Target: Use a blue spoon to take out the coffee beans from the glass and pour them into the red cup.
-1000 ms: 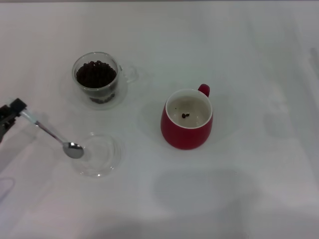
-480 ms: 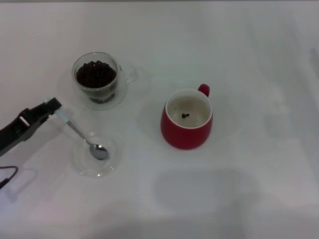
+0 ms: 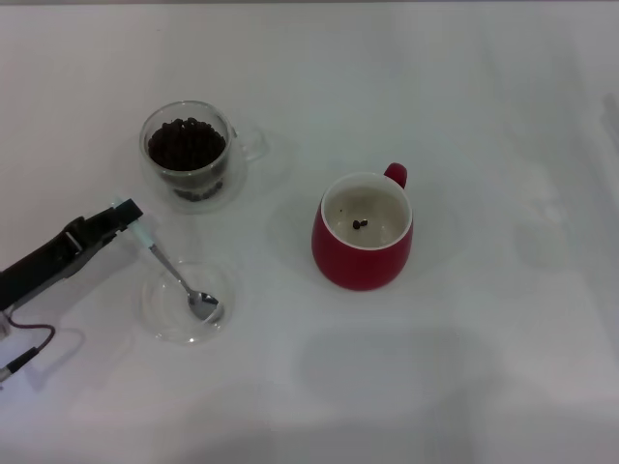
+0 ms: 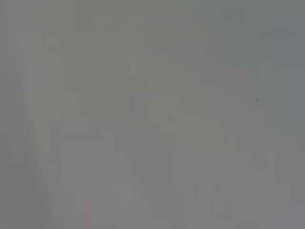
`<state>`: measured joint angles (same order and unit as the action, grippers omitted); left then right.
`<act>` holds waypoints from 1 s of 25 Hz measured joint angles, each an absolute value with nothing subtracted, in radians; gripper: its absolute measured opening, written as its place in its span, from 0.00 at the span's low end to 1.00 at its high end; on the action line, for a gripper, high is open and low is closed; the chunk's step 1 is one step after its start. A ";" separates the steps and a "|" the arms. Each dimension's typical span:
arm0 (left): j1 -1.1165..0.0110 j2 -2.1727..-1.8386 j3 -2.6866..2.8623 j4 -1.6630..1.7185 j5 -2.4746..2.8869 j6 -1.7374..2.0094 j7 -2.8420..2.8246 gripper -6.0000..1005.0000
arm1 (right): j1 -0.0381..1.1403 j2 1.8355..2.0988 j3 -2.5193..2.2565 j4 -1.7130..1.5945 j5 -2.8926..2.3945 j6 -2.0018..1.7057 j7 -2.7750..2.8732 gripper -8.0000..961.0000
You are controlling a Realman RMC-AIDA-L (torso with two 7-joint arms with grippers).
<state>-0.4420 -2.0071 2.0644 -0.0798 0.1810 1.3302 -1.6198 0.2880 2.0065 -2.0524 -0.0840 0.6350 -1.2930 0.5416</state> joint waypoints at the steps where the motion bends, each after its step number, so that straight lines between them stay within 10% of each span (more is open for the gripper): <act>1: -0.442 -2.008 2.065 -0.077 0.183 1.330 -1.614 0.21 | 0.288 2.006 -2.053 -0.084 0.635 -1.293 0.542 0.91; 13: -0.426 -2.021 2.057 -0.076 0.160 1.331 -1.503 0.33 | 0.287 2.006 -2.053 -0.086 0.635 -1.293 0.542 0.91; 22: -0.327 -1.992 2.055 -0.082 -0.141 1.334 -1.217 0.69 | 0.284 2.006 -2.053 -0.086 0.635 -1.296 0.541 0.91; 25: -0.297 -2.030 2.054 -0.071 -0.432 1.352 -0.856 0.75 | 0.284 2.006 -2.052 -0.086 0.635 -1.296 0.541 0.91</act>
<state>-0.2974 -2.0305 2.0538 -0.0714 -0.4324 1.3523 -0.8556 0.2843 2.0064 -2.0524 -0.0861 0.6350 -1.2959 0.5415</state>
